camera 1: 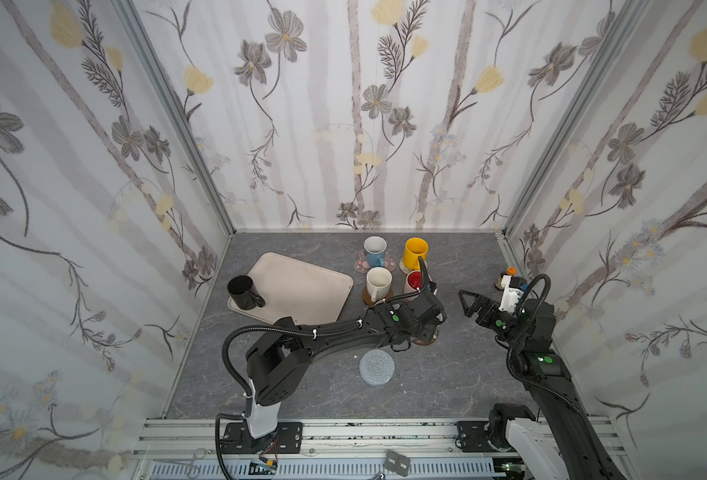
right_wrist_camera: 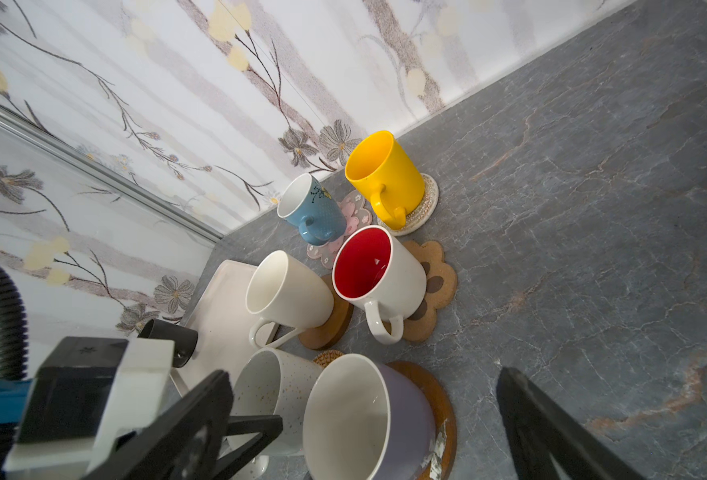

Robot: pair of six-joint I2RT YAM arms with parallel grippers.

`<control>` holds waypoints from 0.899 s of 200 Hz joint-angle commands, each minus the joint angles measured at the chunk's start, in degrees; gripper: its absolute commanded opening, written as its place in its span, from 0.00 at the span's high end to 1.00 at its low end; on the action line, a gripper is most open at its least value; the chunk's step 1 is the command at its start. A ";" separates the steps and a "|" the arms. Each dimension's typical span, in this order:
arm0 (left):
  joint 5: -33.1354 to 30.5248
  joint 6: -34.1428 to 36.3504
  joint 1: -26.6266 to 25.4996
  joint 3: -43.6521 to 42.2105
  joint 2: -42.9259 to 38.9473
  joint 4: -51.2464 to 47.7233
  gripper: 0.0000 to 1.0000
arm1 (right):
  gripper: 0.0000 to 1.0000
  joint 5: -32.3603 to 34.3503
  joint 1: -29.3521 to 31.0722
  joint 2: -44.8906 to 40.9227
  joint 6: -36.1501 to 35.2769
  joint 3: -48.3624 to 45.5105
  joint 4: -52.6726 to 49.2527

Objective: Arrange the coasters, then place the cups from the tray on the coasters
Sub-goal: 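Lower the lavender mug onto the round cork coaster and open left gripper, then move the left gripper back to the black mug on the tray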

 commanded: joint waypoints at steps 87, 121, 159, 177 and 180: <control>2.27 -2.63 17.15 -9.11 -24.84 -0.20 0.28 | 0.00 11.70 19.34 5.81 -3.89 11.27 1.61; 3.50 -4.72 30.89 -19.66 -35.81 -1.71 0.34 | 0.00 14.74 28.60 15.17 -4.67 17.22 5.03; 2.21 -5.31 44.14 -25.11 -39.51 -4.43 0.34 | 0.00 13.88 33.86 25.07 -4.45 21.76 8.97; 0.83 -6.46 48.90 -27.64 -38.86 -4.87 0.37 | 0.00 12.97 35.16 27.74 -3.57 21.99 11.56; 0.88 -6.66 49.72 -28.00 -38.69 -4.89 0.37 | 0.00 12.74 35.34 28.08 -3.43 21.94 11.97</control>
